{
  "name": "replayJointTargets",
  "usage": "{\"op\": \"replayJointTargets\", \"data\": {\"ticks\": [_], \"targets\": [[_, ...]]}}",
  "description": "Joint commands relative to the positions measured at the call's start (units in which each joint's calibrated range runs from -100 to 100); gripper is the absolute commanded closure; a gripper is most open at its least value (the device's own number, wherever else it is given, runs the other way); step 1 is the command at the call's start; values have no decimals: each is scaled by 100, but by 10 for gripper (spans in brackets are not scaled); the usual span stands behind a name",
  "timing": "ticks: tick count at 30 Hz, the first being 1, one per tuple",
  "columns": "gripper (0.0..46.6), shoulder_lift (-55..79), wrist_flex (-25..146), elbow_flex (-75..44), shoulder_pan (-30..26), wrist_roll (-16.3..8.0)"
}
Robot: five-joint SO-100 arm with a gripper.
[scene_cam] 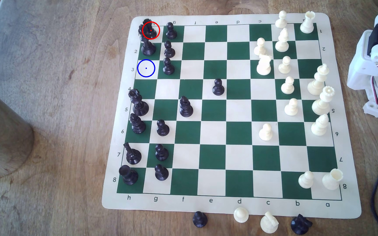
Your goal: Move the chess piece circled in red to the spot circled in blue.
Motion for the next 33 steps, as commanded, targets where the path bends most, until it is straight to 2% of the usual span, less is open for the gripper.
{"op": "replayJointTargets", "data": {"ticks": [1,12,18,26,30,33], "targets": [[462,1619,-221,-1511,182,-39],[458,4192,-753,-3198,268,-249],[446,5711,-1122,-4349,456,-493],[432,6832,-1441,-5373,487,-503],[406,7316,-1441,-5926,448,-484],[408,7613,-1449,-6253,448,-518]]}}
